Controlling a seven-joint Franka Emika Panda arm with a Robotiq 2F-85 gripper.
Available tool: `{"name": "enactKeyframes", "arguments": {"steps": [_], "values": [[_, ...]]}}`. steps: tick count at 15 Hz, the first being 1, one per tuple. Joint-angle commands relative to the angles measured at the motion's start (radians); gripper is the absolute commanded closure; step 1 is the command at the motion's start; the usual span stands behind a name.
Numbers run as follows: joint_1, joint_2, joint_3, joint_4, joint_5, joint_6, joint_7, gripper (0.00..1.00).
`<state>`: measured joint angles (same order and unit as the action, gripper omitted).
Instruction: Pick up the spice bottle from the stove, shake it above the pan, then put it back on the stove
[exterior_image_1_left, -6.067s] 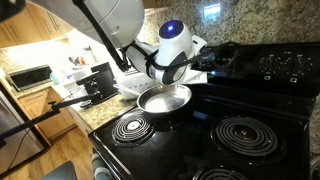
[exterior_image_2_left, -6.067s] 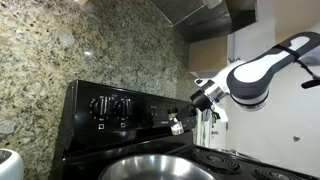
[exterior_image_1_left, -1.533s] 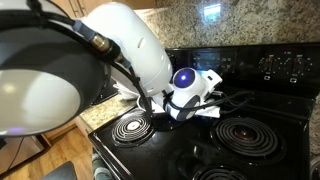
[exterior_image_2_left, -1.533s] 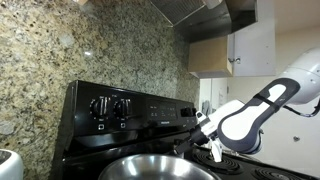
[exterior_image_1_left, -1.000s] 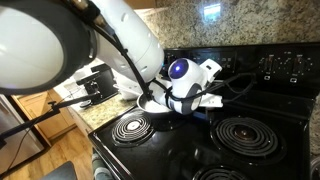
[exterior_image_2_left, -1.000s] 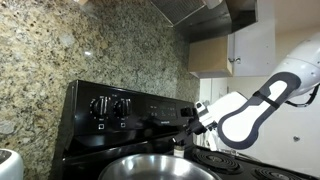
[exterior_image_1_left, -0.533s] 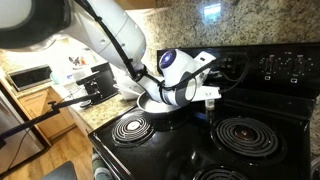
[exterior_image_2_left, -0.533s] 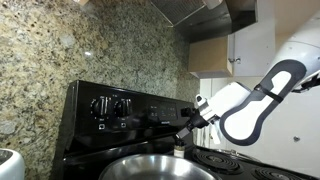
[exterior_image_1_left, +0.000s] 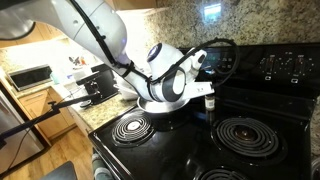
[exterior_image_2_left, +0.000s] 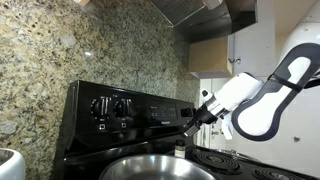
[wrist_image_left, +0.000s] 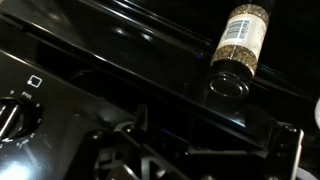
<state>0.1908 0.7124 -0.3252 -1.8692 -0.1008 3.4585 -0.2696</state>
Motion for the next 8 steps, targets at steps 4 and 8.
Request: {"name": "enactKeyframes", "arguments": {"steps": [4, 8], "values": [[0.142, -0.123, -0.157, -0.139, 0.022, 0.0, -0.055, 0.0], [0.247, -0.168, -0.288, -0.168, 0.025, 0.0, -0.07, 0.0]]}}
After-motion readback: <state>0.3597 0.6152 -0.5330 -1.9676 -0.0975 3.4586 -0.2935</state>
